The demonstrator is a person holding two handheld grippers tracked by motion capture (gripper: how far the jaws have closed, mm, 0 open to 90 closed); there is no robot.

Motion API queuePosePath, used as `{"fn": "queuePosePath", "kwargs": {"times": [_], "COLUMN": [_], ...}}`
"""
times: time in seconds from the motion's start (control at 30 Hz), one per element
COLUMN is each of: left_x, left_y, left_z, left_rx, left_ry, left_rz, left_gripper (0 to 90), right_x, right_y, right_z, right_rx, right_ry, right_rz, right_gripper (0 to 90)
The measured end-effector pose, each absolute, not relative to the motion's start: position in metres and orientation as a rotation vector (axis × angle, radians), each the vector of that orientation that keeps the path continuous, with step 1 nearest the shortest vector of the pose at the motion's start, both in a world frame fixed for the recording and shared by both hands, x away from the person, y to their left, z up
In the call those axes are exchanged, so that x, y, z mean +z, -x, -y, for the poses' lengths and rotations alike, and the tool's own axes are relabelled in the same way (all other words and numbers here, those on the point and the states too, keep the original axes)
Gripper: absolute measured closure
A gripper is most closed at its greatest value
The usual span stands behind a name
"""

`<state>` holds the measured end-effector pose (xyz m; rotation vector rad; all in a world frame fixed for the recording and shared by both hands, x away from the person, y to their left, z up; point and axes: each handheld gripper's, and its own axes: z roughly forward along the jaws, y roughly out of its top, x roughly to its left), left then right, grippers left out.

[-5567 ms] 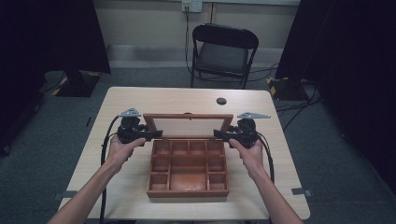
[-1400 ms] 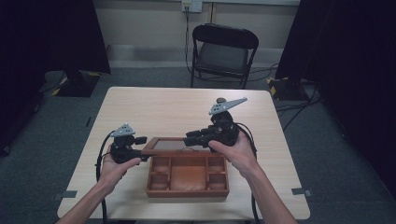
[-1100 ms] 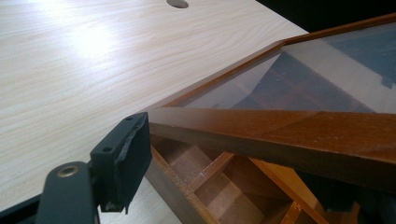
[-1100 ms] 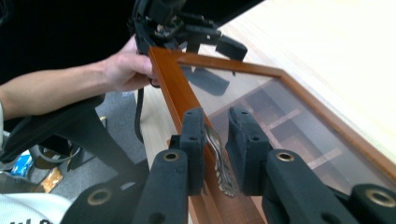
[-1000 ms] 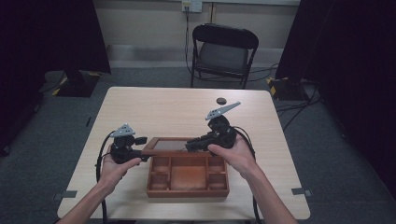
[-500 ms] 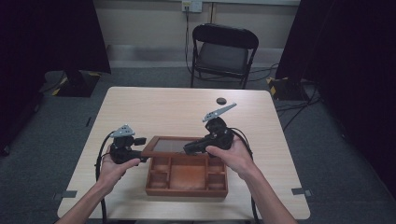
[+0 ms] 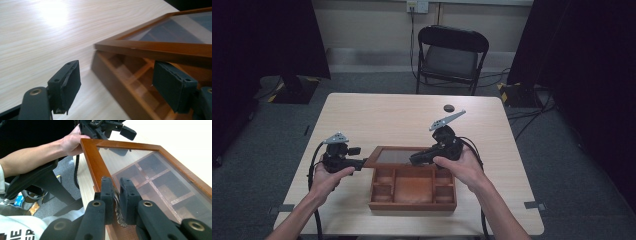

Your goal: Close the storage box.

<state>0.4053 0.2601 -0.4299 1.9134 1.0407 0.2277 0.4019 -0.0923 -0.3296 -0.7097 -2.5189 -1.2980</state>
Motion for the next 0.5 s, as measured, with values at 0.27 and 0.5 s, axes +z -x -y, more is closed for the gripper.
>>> {"fn": "queuePosePath", "kwargs": {"times": [0.27,0.5], "left_x": [-0.428,-0.426], "left_y": [-0.409,-0.410], "left_z": [-0.274,-0.278], "left_rx": [0.267,0.267], "left_ry": [-1.870,-1.844], "left_rz": [-1.092,-1.109], "left_gripper": [22.7,23.4], "right_x": [-0.331,-0.336], "right_y": [-0.400,-0.394], "right_z": [0.092,0.091], "right_rx": [-1.288,-1.255], "right_ry": [0.711,0.705], "right_rz": [2.526,2.543], "right_gripper": [82.0,81.9]}}
